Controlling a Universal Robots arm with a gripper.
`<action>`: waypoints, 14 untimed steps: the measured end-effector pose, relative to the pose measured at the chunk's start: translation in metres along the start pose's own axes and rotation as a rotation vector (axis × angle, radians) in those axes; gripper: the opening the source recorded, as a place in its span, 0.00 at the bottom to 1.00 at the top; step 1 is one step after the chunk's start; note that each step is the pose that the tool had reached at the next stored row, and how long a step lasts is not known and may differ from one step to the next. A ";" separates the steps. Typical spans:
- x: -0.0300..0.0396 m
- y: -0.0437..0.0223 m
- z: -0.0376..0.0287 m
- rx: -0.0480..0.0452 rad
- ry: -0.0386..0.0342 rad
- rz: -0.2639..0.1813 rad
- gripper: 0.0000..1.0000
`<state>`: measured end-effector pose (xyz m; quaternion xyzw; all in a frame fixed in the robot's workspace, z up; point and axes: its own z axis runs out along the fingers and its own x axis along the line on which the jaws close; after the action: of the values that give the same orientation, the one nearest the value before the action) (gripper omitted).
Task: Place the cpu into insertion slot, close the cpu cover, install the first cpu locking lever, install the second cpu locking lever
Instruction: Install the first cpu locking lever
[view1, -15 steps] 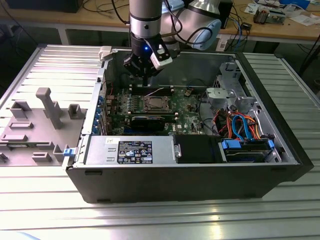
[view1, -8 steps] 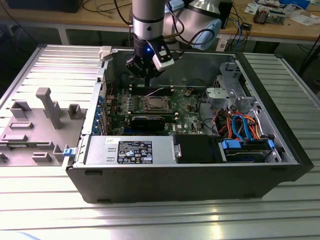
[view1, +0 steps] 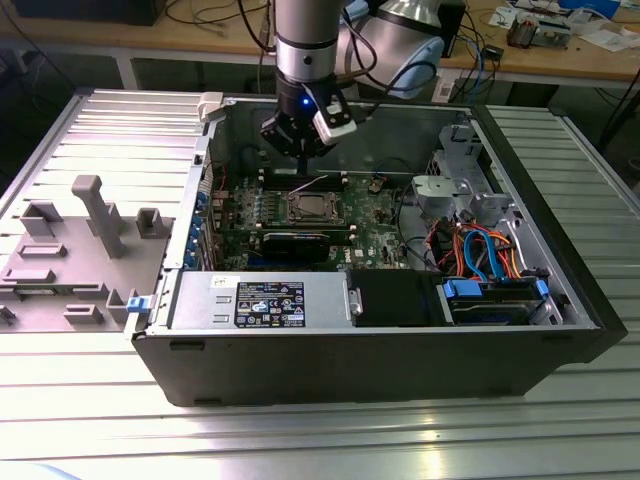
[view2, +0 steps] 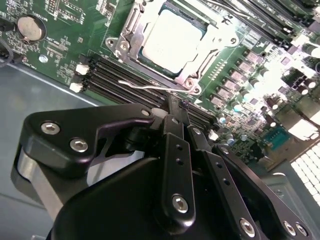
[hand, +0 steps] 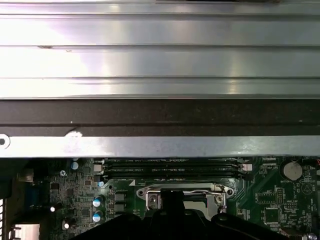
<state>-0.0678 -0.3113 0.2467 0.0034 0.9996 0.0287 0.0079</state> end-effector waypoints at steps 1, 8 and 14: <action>-0.0010 0.0000 0.0010 0.0000 0.0001 0.000 0.11; -0.0081 0.0015 0.0092 0.0001 0.0001 0.000 0.11; -0.0105 0.0040 0.0144 -0.0005 0.0024 -0.040 0.11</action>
<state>-0.0571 -0.3066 0.2327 -0.0167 0.9994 0.0288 0.0073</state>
